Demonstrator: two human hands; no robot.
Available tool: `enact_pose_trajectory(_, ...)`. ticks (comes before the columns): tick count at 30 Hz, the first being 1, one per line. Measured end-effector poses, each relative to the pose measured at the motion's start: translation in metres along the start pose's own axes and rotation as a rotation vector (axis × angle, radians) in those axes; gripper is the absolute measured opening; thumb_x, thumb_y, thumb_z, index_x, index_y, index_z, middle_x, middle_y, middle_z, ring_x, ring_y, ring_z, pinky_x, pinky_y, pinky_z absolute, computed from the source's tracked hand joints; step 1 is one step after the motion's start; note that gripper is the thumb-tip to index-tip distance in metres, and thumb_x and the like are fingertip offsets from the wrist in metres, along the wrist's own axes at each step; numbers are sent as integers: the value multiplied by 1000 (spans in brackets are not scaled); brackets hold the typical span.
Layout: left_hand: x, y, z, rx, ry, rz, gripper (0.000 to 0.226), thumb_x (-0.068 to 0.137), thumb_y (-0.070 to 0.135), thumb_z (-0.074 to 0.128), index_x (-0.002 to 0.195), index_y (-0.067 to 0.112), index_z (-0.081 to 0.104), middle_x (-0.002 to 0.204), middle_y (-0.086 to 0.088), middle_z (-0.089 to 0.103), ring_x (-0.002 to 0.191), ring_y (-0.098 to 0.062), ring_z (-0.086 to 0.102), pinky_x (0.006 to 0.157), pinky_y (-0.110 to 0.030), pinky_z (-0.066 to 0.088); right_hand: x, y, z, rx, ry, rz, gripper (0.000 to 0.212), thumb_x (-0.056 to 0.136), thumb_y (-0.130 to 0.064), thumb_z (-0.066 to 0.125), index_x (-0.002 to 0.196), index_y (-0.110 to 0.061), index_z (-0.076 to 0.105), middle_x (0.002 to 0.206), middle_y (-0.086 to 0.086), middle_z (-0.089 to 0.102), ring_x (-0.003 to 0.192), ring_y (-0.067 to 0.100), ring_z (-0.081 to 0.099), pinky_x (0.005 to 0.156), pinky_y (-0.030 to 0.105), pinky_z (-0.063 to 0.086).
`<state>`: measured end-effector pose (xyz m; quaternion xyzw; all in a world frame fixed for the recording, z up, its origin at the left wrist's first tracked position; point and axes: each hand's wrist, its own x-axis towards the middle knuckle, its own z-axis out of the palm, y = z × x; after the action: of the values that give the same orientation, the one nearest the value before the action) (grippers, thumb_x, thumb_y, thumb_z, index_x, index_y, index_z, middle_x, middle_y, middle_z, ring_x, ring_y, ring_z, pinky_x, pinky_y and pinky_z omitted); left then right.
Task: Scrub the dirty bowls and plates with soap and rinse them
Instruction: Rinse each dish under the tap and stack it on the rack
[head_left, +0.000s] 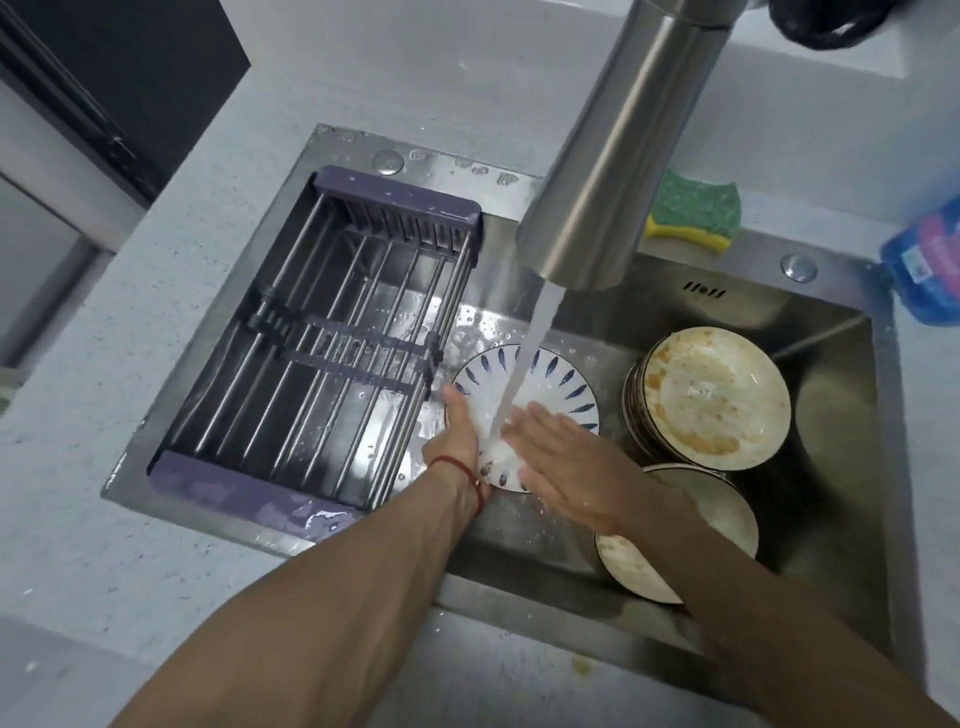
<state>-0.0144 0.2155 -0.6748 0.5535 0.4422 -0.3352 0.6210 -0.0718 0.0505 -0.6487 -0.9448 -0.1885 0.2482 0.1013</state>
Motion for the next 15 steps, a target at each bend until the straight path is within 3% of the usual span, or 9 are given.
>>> enact_pose_trajectory(2, 0, 1, 1, 44, 80, 30, 136, 48, 111, 40, 134, 7, 52, 114, -14, 73, 94, -31, 74, 78, -39, 63, 2, 9, 2, -72, 61, 220, 76, 100, -56, -2, 161, -12, -11, 167, 8, -20, 156, 24, -17, 129, 46, 6)
enact_pose_trajectory(4, -7, -1, 7, 62, 86, 45, 132, 53, 108, 41, 133, 4, 54, 111, -12, 73, 90, -25, 72, 78, -37, 62, 30, -4, 2, -32, 124, 352, 74, 102, -55, 3, 159, -13, -17, 165, 11, -27, 155, 29, -21, 128, 47, -1)
enact_pose_trajectory(7, -14, 5, 9, 50, -5, 60, 105, 72, 95, 41, 117, 4, 68, 88, -9, 79, 78, -21, 76, 74, -36, 64, 51, -40, -5, 115, 148, 154, 67, 109, -44, 27, 163, -21, -6, 170, 8, -10, 157, 25, -14, 127, 48, -7)
enact_pose_trajectory(9, -10, 14, 5, 127, 12, 87, 96, 82, 90, 37, 116, 6, 68, 91, -11, 79, 83, -24, 77, 81, -38, 64, 29, -41, -6, 136, 99, -59, 59, 109, -40, 30, 162, -15, 21, 168, 6, 21, 158, 21, 5, 129, 49, 4)
enact_pose_trajectory(11, -8, 19, -1, 228, 91, 131, 93, 90, 85, 34, 124, 5, 63, 95, -10, 75, 81, -21, 72, 77, -36, 61, 2, -26, 2, 24, 158, -138, 56, 105, -33, 38, 158, -16, 32, 165, 7, 30, 156, 23, 16, 127, 50, 17)
enact_pose_trajectory(13, -7, 18, -2, 323, 136, 224, 84, 99, 74, 36, 132, 1, 60, 105, -12, 71, 84, -23, 64, 80, -38, 56, -12, -15, 4, -32, 217, 4, 74, 90, -3, 42, 161, -19, 28, 167, 11, 26, 155, 30, 21, 123, 53, 28)
enact_pose_trajectory(15, -9, 14, 2, 374, 184, 293, 69, 106, 59, 39, 133, -1, 60, 126, -21, 66, 108, -34, 64, 98, -46, 53, -5, -10, 5, -31, 233, 97, 78, 80, 12, 47, 154, -13, 43, 156, 18, 45, 142, 41, 45, 104, 58, 51)
